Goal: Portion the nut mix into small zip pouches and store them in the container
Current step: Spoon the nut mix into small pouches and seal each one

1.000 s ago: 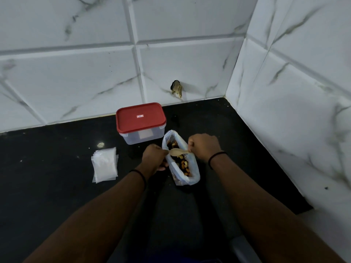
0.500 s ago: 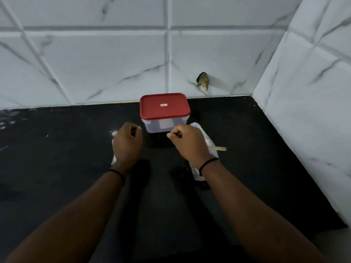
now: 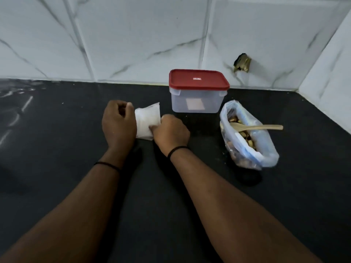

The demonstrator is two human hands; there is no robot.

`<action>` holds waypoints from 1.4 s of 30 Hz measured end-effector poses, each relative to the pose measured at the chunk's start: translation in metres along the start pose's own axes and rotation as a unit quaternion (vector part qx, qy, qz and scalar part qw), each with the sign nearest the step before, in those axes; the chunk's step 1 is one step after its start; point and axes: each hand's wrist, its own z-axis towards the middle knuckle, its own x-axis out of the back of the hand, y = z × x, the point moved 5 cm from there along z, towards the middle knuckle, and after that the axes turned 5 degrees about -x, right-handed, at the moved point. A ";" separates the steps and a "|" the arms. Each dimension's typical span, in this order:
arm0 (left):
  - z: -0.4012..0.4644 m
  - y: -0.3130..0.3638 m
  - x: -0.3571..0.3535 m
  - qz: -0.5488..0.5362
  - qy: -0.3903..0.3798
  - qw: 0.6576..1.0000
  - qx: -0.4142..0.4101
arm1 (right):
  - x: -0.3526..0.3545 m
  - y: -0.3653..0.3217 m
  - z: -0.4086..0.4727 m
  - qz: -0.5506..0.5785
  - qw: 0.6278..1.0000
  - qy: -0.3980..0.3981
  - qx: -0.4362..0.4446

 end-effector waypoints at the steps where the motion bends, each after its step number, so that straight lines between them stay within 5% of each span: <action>1: -0.002 0.003 0.002 0.007 -0.004 1.000 -0.013 | 0.003 0.001 -0.003 0.023 1.000 0.010 0.004; 6: -0.028 0.039 0.016 0.031 -0.009 0.995 -0.094 | 0.038 0.006 -0.031 0.128 0.985 0.084 0.083; 9: -0.043 0.052 0.008 -0.018 -0.034 0.999 -0.029 | 0.067 0.021 -0.053 0.174 0.959 0.180 0.132; 12: -0.051 0.062 -0.015 -0.163 -0.143 0.973 0.082 | 0.077 0.037 -0.055 0.159 0.952 0.228 0.131; 15: -0.055 0.074 -0.035 -0.244 -0.251 0.925 0.150 | 0.074 0.042 -0.048 0.144 0.954 0.230 0.127; 18: -0.052 0.073 -0.047 -0.261 -0.281 0.911 0.152 | 0.066 0.041 -0.037 0.130 0.959 0.214 0.129; 23: -0.041 0.058 -0.047 -0.221 -0.246 0.942 0.051 | 0.063 0.034 -0.023 0.121 0.963 0.176 0.167; 28: -0.039 0.061 -0.039 -0.122 -0.238 0.959 -0.092 | 0.068 0.033 -0.025 0.262 0.945 0.141 0.139; 42: -0.047 0.070 -0.034 -0.071 -0.306 0.944 -0.096 | 0.066 0.045 -0.014 0.293 0.942 0.103 0.126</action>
